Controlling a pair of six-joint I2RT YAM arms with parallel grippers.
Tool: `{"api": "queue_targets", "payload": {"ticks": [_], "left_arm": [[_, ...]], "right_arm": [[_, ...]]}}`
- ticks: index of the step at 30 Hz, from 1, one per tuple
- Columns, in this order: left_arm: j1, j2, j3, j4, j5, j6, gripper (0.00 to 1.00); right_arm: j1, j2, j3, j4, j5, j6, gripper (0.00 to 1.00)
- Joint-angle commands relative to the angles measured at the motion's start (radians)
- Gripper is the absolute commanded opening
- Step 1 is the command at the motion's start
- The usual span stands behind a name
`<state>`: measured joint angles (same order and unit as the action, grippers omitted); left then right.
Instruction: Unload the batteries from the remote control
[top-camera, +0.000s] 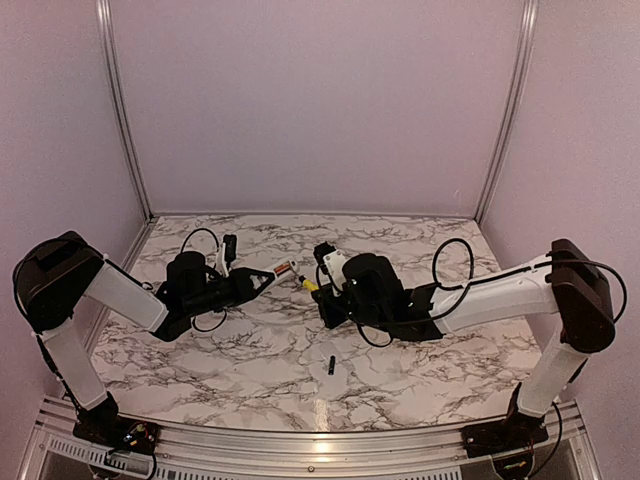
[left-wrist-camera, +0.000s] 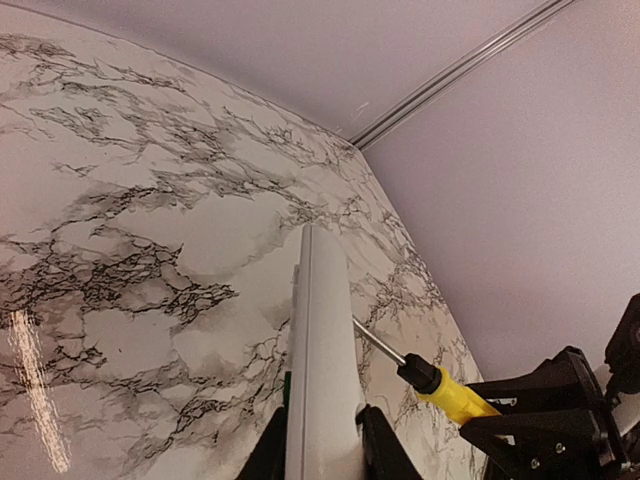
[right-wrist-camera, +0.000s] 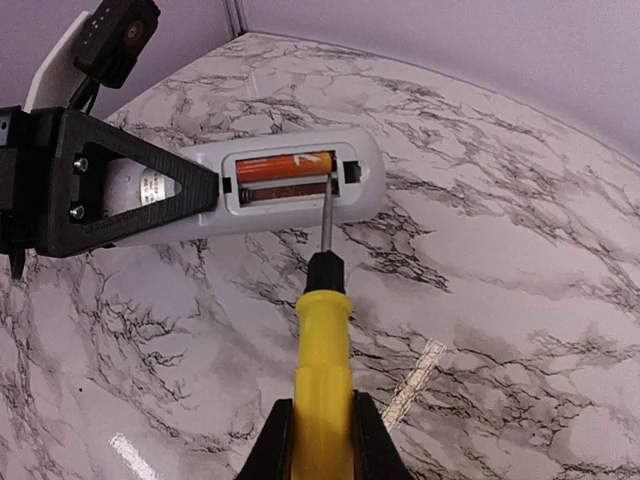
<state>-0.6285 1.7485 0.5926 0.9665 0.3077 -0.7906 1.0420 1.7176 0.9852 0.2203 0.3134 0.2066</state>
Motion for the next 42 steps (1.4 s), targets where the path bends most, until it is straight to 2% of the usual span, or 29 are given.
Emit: {"api": "queue_targets", "payload": {"ticks": [1, 6, 12, 16, 21, 28, 31, 33, 37, 42], "left_arm": [[-0.079, -0.013, 0.008, 0.139, 0.33, -0.002, 0.0], [-0.079, 0.003, -0.007, 0.239, 0.375, -0.06, 0.0], [-0.079, 0.009, 0.001, 0.25, 0.399, -0.064, 0.0], [-0.079, 0.011, 0.0, 0.261, 0.417, -0.067, 0.0], [-0.08, 0.015, -0.002, 0.31, 0.449, -0.104, 0.0], [-0.08, 0.049, -0.006, 0.467, 0.514, -0.222, 0.0], [-0.08, 0.077, -0.001, 0.52, 0.524, -0.276, 0.0], [-0.08, 0.084, 0.005, 0.506, 0.52, -0.278, 0.0], [-0.08, 0.08, 0.01, 0.452, 0.503, -0.243, 0.0], [-0.079, 0.063, 0.008, 0.387, 0.474, -0.189, 0.0]], "right_arm": [[-0.08, -0.048, -0.083, 0.406, -0.401, 0.292, 0.0], [-0.119, -0.026, -0.193, 0.735, -0.619, 0.518, 0.0], [-0.137, -0.007, -0.225, 0.923, -0.726, 0.685, 0.0], [-0.139, -0.011, -0.216, 0.972, -0.765, 0.689, 0.0], [-0.138, -0.009, -0.228, 1.021, -0.845, 0.563, 0.0], [-0.158, -0.082, -0.277, 0.847, -0.837, 0.257, 0.0], [-0.205, -0.104, -0.299, 0.818, -0.809, 0.299, 0.0], [-0.22, -0.121, -0.293, 0.751, -0.737, 0.344, 0.0], [-0.22, -0.129, -0.261, 0.64, -0.688, 0.346, 0.0], [-0.219, -0.125, -0.254, 0.618, -0.687, 0.345, 0.0]]}}
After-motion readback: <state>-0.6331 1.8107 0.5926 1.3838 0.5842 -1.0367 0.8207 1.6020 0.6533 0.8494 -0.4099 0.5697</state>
